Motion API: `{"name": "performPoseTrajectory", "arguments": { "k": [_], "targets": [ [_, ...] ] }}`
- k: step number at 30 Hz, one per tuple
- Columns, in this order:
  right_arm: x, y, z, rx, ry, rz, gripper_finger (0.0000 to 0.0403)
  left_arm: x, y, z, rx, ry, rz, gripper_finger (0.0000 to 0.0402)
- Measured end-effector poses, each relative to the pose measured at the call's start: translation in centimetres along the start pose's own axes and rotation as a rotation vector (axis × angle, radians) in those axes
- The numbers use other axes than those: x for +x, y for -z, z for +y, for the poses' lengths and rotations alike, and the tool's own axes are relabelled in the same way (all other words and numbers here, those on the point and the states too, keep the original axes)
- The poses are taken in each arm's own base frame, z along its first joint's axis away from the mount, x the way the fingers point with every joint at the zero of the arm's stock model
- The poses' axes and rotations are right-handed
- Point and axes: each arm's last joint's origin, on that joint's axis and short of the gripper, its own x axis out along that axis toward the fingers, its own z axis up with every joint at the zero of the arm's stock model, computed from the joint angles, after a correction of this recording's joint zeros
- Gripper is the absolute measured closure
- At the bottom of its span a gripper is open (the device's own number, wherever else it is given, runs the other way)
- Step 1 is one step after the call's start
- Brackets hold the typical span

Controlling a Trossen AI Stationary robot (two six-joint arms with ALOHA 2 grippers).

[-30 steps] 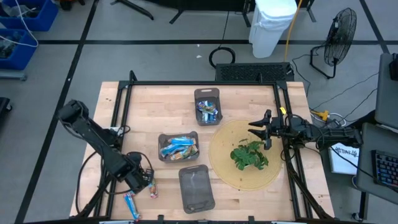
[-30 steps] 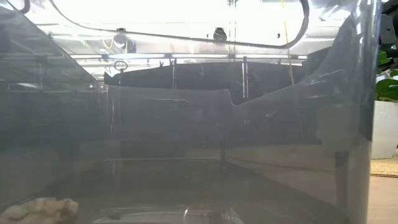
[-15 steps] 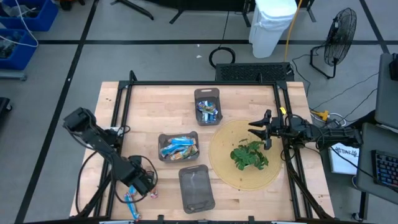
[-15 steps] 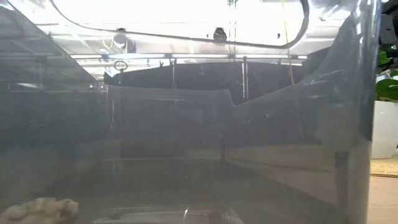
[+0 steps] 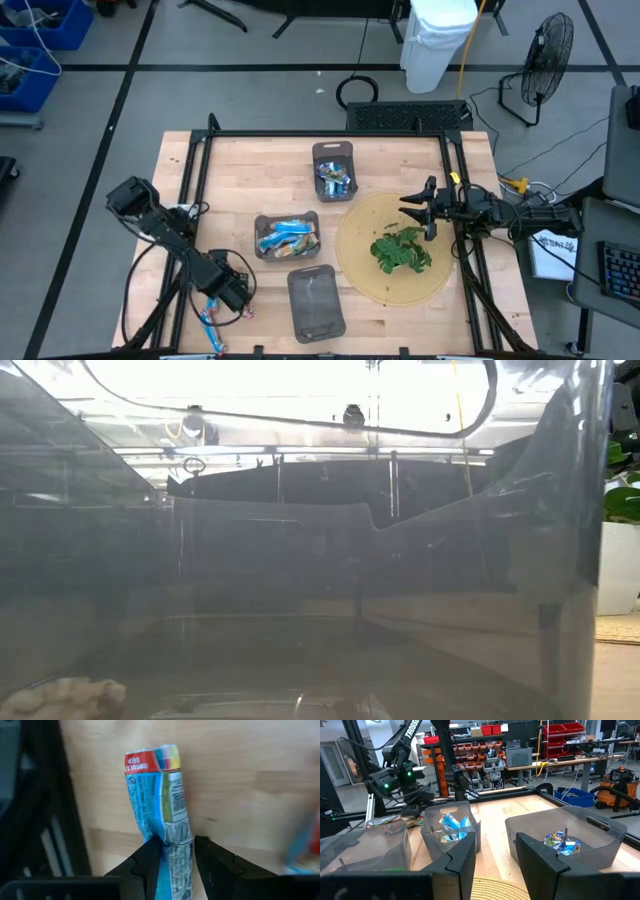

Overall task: Pick and place Granola Bars by type
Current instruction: Put the red granola bar into the bottom black bin

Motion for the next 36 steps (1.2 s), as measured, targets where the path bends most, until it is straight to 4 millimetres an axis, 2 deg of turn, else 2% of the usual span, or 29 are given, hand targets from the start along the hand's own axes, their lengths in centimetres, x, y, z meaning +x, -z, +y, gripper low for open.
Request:
{"name": "performPoseTrajectory", "arguments": {
  "k": [5, 13, 16, 19, 21, 28, 36],
  "targets": [
    [0.0, 0.0, 0.0, 0.000, 0.000, 0.000, 0.0273, 1.3, 0.1, -0.5, 0.034, -0.059, -0.010, 0.0273],
    [0.0, 0.0, 0.0, 0.000, 0.000, -0.003, 0.0273, 0.6, 0.0, -0.3, 0.019, -0.016, 0.008, 0.0277],
    [0.0, 0.0, 0.0, 0.000, 0.000, -0.003, 0.0273, 0.5, 0.0, -0.4, 0.024, 0.005, 0.009, 0.0309],
    [0.0, 0.0, 0.0, 0.000, 0.000, -0.004, 0.0273, 0.3, 0.0, -0.4, 0.044, 0.031, 0.002, 0.0364],
    [0.0, 0.0, 0.0, 0.001, 0.000, -0.003, 0.0273, 0.0, -0.1, -0.3, 0.049, 0.055, -0.009, 0.0385],
    [0.0, 0.0, 0.0, 0.001, 0.000, -0.003, 0.0273, -0.9, -0.5, 0.2, 0.093, 0.112, -0.058, 0.0390],
    [0.0, 0.0, 0.0, 0.001, 0.000, -0.003, 0.0273, -3.6, -1.3, 1.4, 0.162, 0.206, -0.168, 0.0391]
  ]
}}
